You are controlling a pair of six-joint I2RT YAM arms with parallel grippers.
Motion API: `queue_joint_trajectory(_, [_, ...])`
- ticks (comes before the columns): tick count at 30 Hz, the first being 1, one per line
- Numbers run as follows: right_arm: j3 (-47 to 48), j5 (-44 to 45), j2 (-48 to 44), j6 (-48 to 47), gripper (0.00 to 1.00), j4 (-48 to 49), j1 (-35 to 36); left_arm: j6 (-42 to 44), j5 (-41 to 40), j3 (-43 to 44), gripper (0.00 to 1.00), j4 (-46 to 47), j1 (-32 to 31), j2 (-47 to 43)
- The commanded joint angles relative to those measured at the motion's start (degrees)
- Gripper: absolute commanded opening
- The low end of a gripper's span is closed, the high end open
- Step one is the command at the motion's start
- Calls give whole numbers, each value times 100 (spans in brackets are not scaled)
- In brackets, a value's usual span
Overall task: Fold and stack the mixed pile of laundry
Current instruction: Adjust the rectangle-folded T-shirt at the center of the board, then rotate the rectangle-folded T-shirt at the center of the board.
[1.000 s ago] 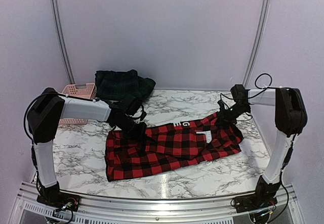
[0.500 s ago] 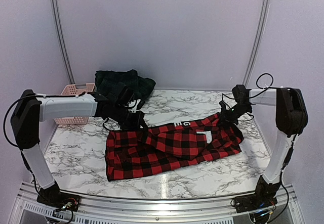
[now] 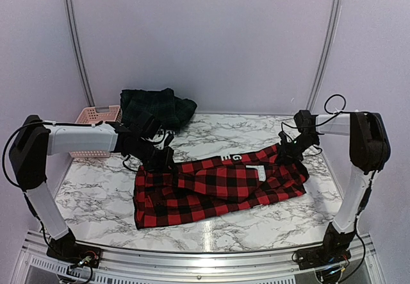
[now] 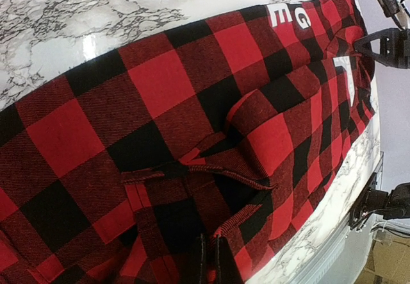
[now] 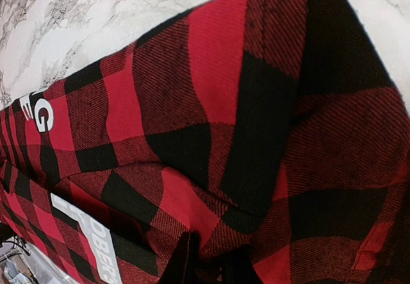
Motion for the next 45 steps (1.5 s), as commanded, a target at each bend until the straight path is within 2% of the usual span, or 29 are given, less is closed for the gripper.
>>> queue_joint_trajectory(1, [113,151,-195,-46,10,-71,-62,-15,42,-137,0,-151,107,-234])
queue_joint_trajectory(3, [128,127,-211,-49,5,-85,-63,-23,73,-208,0,-163,150,-238])
queue_joint_trajectory(5, [174,75,-207,-50,5,-126,-59,-19,34,-250,0,-175,211,-240])
queue_joint_trajectory(9, [276,53,-182,-50,14,-145,-54,-12,-122,-183,0,-283,260,-59])
queue_joint_trajectory(16, [420,35,-230,-57,18,-241,-59,222,-463,10,0,-508,260,356])
queue_joint_trajectory(18, [519,37,-299,-59,24,-261,-59,348,-479,90,0,-555,260,436])
queue_joint_trajectory(20, [612,72,-384,-21,33,-198,-59,473,-514,191,12,-637,251,513])
queue_joint_trajectory(22, [726,129,-378,42,37,-107,-84,534,-510,265,21,-676,251,570])
queue_joint_trajectory(26, [945,-33,-141,157,37,-54,-139,553,-571,315,36,-737,255,654])
queue_joint_trajectory(33, [1028,-266,-150,161,36,64,-130,767,-824,329,87,-779,242,376])
queue_joint_trajectory(35, [963,-375,-182,191,36,223,-114,964,-954,414,97,-757,242,267])
queue_joint_trajectory(39, [860,-394,130,166,35,292,-75,1392,-1173,792,99,-776,242,311])
queue_joint_trajectory(45, [147,-57,388,60,34,438,-121,1637,-1317,1347,99,-788,246,917])
